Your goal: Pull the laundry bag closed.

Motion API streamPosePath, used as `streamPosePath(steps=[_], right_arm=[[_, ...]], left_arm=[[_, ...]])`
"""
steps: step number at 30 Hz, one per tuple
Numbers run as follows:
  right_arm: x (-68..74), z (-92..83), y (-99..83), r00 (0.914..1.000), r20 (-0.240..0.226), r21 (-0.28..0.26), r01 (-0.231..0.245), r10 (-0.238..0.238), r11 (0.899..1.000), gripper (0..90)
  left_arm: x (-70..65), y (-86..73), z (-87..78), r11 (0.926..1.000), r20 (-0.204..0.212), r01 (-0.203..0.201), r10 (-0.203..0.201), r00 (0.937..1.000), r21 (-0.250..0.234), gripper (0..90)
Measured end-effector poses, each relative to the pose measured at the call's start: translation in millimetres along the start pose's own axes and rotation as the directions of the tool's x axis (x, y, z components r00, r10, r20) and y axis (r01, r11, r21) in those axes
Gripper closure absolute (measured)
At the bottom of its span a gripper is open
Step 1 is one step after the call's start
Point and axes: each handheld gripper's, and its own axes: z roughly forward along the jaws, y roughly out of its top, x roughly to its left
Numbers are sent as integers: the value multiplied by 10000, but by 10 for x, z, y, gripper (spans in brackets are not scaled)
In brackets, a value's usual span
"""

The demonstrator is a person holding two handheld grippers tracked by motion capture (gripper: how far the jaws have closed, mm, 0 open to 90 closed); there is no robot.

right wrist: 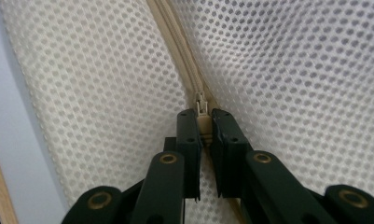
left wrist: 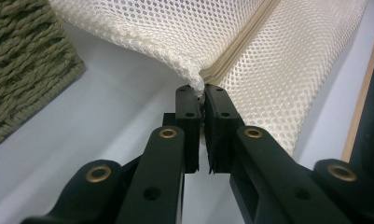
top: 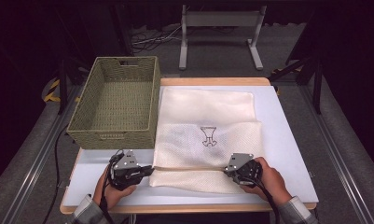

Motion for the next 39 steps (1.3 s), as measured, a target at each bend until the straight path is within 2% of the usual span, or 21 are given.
streamPosePath(steps=[10, 14, 19, 22, 32, 39], right_arm=[[-35, -75, -129, 9993, 163, 134, -326, 324, 9994, 825], [-56, -101, -181, 9990, 252, 231, -379, 373, 9990, 825], [-80, -133, -225, 9989, 416, 471, -239, 219, 9986, 825], [-90, -157, -246, 9991, 323, 482, -298, 283, 9984, 825], [-151, -242, -358, 9975, 567, 709, -456, 417, 9964, 825], [-186, -299, -412, 9974, 425, 523, -604, 582, 9968, 825]], left_arm=[[12, -2, 9, 9999, 55, -95, 94, 9999, 57, 853], [19, -3, 2, 10000, 9, -85, 85, 10000, 11, 853], [20, -3, 0, 10000, 20, -82, 82, 10000, 20, 853], [18, -3, 3, 10000, 34, -65, 64, 10000, 18, 853], [29, -4, 6, 9999, 28, -89, 89, 10000, 83, 853], [31, -9, 7, 9999, 0, -93, 93, 10000, 91, 853]])
